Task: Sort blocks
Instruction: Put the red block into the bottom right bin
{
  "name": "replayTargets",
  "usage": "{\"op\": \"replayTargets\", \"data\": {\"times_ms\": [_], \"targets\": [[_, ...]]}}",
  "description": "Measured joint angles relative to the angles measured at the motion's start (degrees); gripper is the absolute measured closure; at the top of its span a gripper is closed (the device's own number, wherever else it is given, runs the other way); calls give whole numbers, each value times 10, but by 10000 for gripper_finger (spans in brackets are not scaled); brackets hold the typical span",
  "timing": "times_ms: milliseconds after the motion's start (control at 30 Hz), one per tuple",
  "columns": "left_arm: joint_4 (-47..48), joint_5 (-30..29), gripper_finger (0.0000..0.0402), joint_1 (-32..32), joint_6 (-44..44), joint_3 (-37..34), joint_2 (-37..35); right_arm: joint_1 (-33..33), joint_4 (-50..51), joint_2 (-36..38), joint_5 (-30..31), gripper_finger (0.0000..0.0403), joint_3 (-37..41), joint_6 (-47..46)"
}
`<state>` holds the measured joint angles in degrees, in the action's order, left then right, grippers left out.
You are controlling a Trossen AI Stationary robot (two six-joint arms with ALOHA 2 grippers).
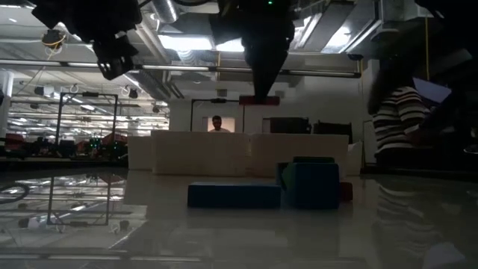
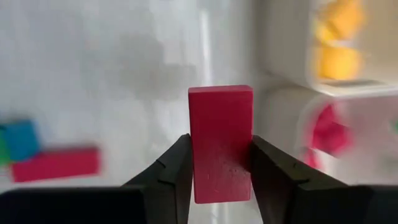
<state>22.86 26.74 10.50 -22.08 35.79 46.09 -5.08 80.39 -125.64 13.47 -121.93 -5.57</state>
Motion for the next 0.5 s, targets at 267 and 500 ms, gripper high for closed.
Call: {"op": "replayTargets", "data": {"times_ms": [267,500], "targets": [[-20,-2,247,-56,-28,0,0,55,94,0,88,272,-46,31],[-98,-8,247,-90,-35,0,0,122,95,0,90,250,-46,31]]}}
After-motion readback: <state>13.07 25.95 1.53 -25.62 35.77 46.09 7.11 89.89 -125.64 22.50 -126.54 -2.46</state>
